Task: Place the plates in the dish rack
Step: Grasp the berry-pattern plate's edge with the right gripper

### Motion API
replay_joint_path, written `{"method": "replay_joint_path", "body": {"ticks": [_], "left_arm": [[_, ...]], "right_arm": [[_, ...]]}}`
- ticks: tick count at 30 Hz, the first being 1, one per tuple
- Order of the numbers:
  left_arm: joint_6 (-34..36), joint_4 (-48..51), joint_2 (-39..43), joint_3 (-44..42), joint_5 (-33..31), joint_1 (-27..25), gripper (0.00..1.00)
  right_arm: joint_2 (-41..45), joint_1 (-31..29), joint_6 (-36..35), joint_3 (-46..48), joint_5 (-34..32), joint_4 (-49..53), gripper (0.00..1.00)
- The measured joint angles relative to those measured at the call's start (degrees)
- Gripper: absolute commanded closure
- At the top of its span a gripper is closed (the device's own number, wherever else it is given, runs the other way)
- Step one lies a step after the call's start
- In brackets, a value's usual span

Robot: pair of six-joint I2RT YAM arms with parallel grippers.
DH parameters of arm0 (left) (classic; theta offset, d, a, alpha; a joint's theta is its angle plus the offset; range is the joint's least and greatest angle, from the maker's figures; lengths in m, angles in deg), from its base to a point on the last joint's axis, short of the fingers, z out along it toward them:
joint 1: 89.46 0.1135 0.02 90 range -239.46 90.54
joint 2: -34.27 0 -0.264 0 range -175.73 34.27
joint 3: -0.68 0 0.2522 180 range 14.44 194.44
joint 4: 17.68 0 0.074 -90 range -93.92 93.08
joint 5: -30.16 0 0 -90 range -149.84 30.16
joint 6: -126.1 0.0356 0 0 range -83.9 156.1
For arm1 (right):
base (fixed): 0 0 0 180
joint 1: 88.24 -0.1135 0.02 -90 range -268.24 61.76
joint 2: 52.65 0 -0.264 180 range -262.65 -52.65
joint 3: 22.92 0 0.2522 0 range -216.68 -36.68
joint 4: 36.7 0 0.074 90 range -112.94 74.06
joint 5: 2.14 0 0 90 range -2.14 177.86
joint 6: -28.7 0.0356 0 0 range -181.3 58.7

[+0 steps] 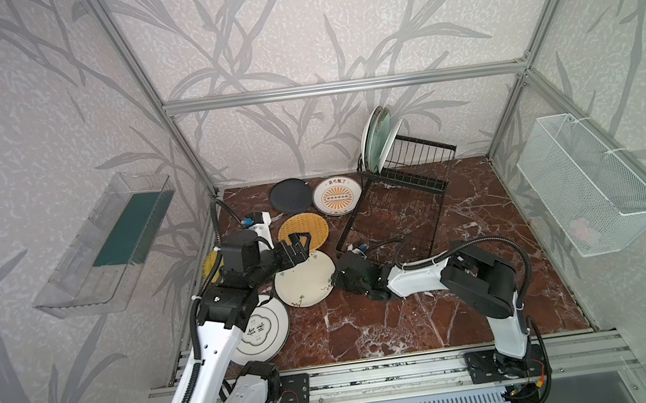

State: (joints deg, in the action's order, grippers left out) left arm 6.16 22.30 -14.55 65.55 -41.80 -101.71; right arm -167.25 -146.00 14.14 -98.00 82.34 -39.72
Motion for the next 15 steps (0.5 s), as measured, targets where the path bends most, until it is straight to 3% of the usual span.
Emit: {"method": "replay_joint_path", "body": {"ticks": [15], "left_arm": [[0.48,0.37,0.00,0.00,-1.64,0.04,0.01]], "right_arm": [[12.92,-0.28,-2.47,12.74,-0.50,2.45,1.00]]}}
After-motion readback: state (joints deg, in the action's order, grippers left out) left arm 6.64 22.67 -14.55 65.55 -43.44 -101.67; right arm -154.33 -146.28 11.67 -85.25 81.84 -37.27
